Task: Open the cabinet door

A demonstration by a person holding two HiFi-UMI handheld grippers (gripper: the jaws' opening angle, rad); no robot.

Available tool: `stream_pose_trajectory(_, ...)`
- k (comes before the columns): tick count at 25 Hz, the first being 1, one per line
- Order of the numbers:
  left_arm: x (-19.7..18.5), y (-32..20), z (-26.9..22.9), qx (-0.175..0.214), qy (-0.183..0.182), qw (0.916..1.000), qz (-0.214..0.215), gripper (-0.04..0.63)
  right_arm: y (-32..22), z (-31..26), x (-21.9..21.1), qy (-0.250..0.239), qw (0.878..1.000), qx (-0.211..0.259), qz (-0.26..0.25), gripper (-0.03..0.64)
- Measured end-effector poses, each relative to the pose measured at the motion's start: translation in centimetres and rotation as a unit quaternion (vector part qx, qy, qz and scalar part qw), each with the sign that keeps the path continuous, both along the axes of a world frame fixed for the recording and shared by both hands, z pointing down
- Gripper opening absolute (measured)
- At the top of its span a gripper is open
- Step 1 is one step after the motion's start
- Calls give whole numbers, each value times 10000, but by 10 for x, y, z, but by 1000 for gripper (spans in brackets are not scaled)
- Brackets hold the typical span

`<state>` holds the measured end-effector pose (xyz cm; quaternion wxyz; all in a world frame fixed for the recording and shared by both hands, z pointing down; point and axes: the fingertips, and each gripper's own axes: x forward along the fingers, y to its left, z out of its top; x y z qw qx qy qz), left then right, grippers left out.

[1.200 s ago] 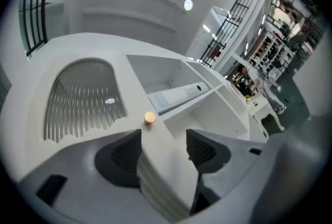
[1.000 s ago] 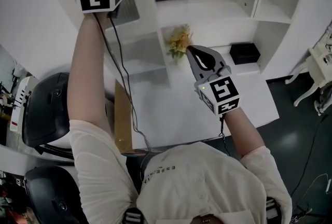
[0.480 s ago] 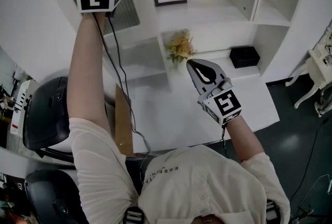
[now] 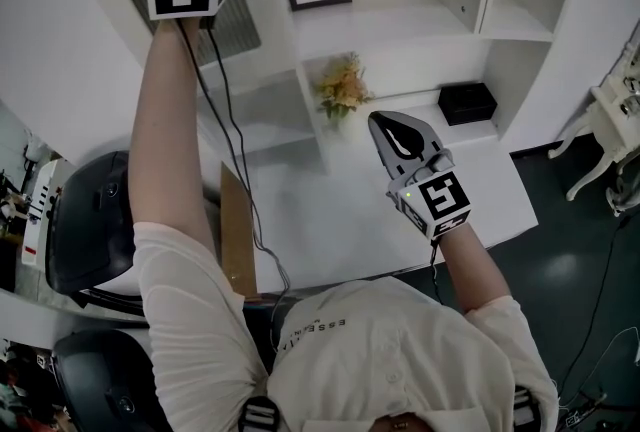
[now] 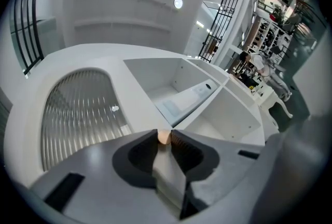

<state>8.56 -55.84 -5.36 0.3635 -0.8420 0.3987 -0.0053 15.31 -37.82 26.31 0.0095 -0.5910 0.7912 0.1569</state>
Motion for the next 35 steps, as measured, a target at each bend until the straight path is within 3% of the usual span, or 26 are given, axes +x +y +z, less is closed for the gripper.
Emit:
stream_pose_trajectory(5,-8,17,0,-22,4,10000,92,81,7,3,-3,-2,10000,-71,-11,15)
stream_pose_trajectory(14,-31,62,5,-18,-230,9977,632,75,15,10,-41,188,9988,-204,-412,15)
stream_pose_trajectory(21,-57,92,5,-85,-282,9972,682,72,31,20,-69,429,9956,-295,-781,15)
stream_pose_trajectory(27,-79,113,3,-182,-289,9930,1127,72,45,25,-89,457,9960,-378,-669,15)
stream_pose_trajectory(35,-115,142,2,-273,-329,9828,1796,72,60,41,-134,-93,9979,-588,-241,15)
